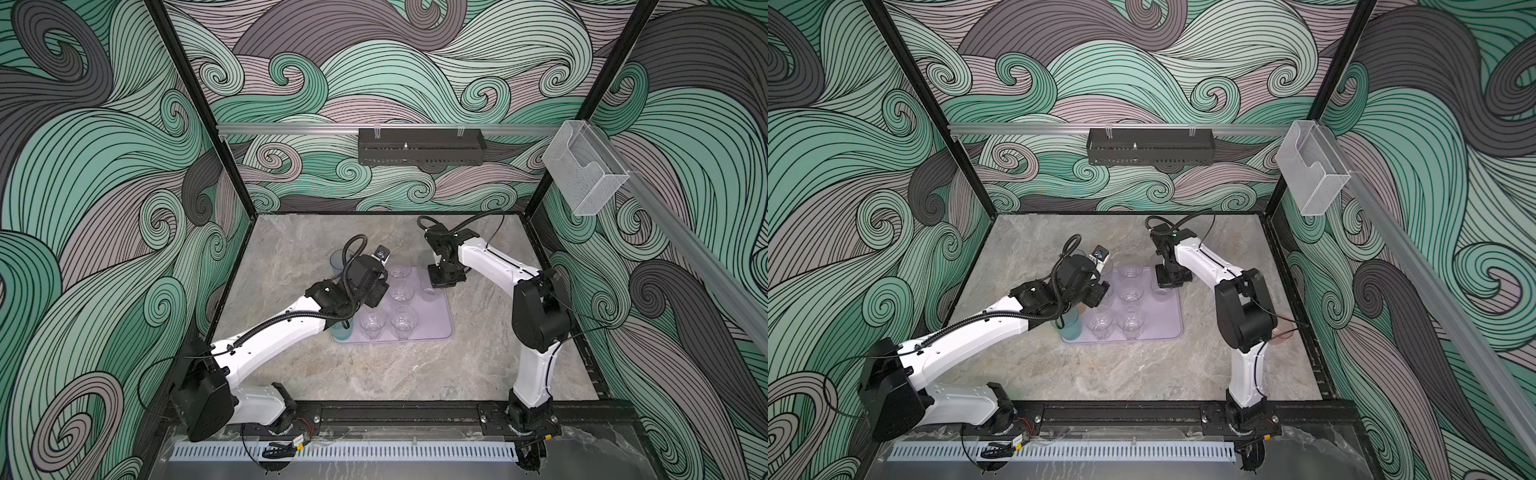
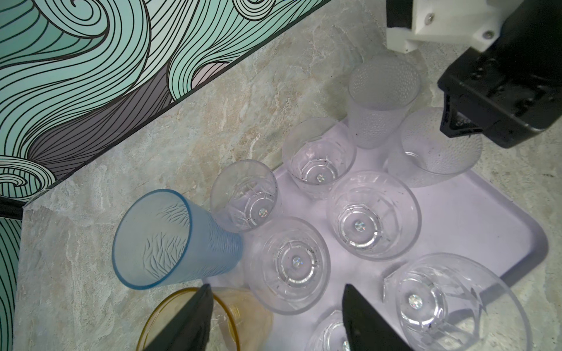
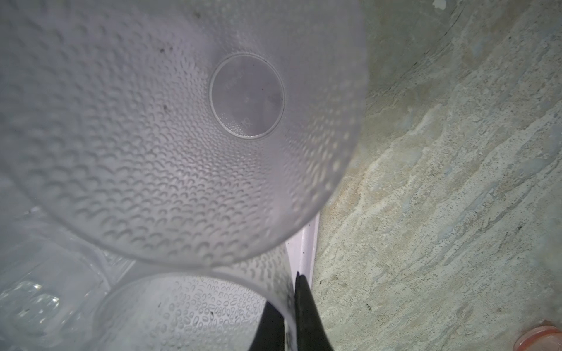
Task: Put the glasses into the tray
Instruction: 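Move the right gripper to the pink cup and grasp it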
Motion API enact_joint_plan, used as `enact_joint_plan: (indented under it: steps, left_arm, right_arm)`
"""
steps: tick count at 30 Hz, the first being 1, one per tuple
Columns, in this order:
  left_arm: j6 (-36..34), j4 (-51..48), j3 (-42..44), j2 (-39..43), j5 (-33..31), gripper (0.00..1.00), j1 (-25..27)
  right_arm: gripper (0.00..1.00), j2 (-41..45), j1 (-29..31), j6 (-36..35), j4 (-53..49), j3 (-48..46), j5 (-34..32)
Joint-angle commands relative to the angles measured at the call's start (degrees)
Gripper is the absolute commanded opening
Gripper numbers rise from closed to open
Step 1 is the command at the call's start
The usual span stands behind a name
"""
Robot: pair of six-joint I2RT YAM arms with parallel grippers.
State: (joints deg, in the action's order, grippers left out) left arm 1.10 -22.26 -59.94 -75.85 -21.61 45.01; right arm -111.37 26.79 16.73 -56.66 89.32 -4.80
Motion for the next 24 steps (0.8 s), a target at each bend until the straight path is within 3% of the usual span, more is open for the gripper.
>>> enact_joint_plan:
  steps: [1,9,17,20,24]
  left_arm:
    - [0.75,0.49,-0.02,0.97,0.13,0.7,-0.39]
    - [0.74,0.39,0.0,1.41,0.1,0.7,-0.41]
    - [1.26,-1.21,-1.15,1.6,0.4,0.7,-0.45]
    - [2.25,-1.31,-2.08,1.33,2.53,0.7,-0.45]
    - [3.06,0.71,-2.09,0.3,10.53,0.69,-0.29]
  right_arm:
    - [0.09,-0.95,0.2,-0.56,-1.43,0.24,-1.36]
    - [0.29,2.04,0.11,0.03,-2.72,1.68,-0.57]
    - [0.36,11.05,-3.22,0.73,-4.77,-0.68,-0.53]
    - [0.38,15.67,-5.8,1.9,-4.71,-4.26,-2.24]
    - [0.41,21.91,-11.59,3.49,-3.14,-10.66,-4.64]
